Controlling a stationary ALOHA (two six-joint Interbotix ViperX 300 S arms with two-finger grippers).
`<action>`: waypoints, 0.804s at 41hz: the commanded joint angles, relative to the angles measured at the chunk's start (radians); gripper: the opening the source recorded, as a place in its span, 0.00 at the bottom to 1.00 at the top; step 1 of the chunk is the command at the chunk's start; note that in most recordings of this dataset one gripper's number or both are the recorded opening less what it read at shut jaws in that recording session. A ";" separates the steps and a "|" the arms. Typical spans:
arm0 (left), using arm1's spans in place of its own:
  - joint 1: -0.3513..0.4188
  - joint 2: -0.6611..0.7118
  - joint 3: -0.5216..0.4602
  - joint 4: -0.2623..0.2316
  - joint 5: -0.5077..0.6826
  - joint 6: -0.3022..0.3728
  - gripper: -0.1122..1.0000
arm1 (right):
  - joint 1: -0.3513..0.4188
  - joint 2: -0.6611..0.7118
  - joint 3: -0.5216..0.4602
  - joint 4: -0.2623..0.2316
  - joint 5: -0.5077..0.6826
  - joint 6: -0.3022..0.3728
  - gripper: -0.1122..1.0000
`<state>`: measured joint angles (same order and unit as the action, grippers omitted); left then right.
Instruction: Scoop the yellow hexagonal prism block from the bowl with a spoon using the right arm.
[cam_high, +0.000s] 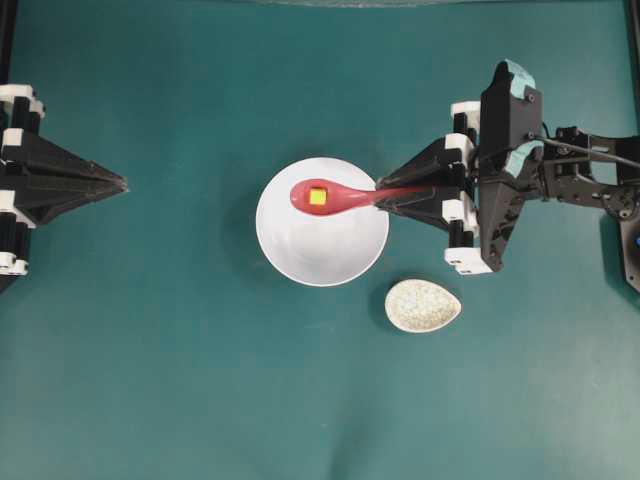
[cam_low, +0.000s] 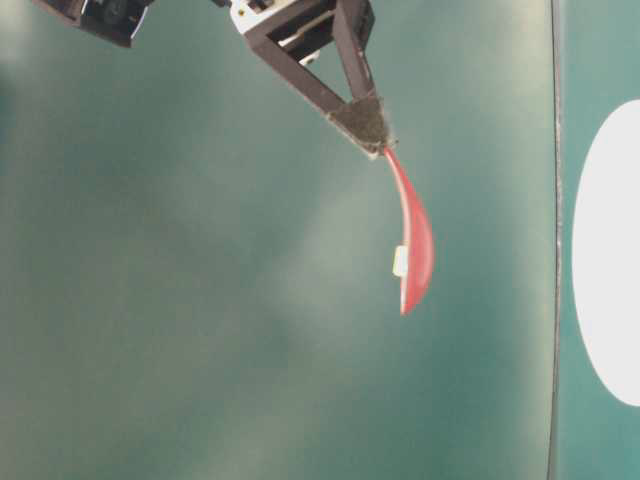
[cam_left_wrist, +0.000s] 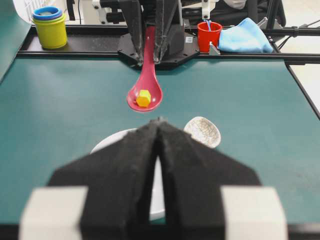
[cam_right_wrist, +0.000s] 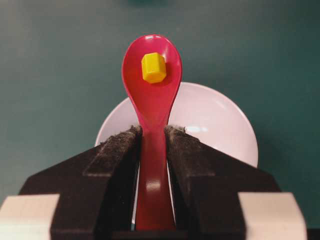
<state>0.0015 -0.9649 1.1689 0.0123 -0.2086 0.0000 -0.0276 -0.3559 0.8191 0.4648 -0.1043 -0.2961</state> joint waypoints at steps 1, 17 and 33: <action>0.002 0.005 -0.025 0.002 -0.009 0.002 0.10 | -0.002 -0.020 -0.023 -0.003 -0.003 -0.002 0.32; 0.002 0.011 -0.025 0.006 -0.051 0.006 0.10 | -0.003 -0.020 -0.023 -0.003 -0.011 0.000 0.32; 0.002 0.012 -0.023 0.006 -0.038 0.008 0.10 | -0.002 -0.014 -0.026 -0.003 -0.005 0.002 0.32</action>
<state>0.0015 -0.9618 1.1704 0.0153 -0.2454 0.0061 -0.0291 -0.3559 0.8191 0.4648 -0.1058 -0.2945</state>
